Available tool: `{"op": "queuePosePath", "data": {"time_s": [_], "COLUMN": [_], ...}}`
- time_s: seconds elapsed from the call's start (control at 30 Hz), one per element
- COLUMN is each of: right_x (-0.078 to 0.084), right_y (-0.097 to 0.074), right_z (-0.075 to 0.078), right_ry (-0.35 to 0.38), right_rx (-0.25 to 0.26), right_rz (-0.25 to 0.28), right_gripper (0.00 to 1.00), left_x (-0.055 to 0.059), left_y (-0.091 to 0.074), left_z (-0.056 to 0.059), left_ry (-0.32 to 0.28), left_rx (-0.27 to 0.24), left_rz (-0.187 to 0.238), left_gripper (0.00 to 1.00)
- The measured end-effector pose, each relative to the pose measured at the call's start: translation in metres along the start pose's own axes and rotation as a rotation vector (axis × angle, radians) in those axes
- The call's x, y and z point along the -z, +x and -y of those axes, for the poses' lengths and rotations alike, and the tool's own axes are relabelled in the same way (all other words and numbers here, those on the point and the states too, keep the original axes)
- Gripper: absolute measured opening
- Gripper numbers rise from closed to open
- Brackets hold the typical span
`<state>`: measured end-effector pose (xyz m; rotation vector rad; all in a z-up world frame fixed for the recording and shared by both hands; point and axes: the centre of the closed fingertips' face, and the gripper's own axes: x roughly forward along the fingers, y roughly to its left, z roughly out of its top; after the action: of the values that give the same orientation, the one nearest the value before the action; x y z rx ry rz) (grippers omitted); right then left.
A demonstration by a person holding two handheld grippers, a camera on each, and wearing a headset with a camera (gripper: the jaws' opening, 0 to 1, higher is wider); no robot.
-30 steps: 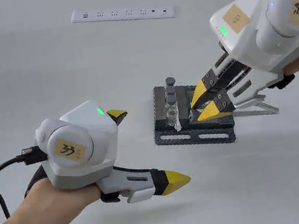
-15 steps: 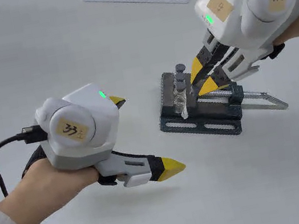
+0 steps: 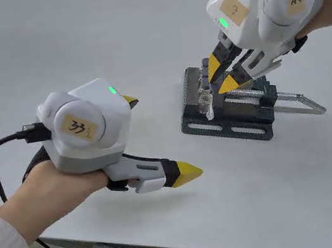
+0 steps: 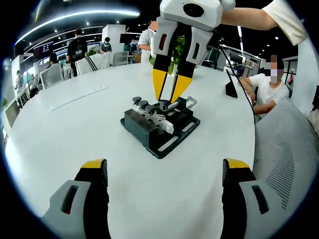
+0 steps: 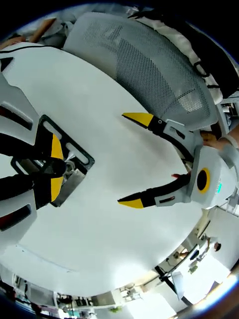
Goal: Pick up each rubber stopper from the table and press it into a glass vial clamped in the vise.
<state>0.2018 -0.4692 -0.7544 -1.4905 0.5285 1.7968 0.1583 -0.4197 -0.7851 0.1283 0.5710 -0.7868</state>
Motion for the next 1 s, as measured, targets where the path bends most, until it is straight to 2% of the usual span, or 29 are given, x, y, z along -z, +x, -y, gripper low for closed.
{"op": "queuePosePath", "data": {"time_s": [0.2,0.63,1.0], "right_x": [-0.001,0.001,0.0], "right_y": [0.006,0.012,0.013], "right_z": [0.001,0.002,0.004], "right_ry": [-0.039,-0.054,-0.068], "right_rx": [-0.009,-0.03,-0.041], "right_rz": [-0.02,-0.038,-0.044], "right_gripper": [0.04,0.04,0.04], "left_x": [0.002,0.006,0.008], "left_y": [0.0,0.001,0.002], "left_z": [0.0,-0.003,-0.001], "left_ry": [-0.011,-0.024,-0.028], "left_rx": [-0.001,0.003,0.012], "left_rz": [0.003,0.004,-0.002], "left_gripper": [0.95,0.94,0.93]}}
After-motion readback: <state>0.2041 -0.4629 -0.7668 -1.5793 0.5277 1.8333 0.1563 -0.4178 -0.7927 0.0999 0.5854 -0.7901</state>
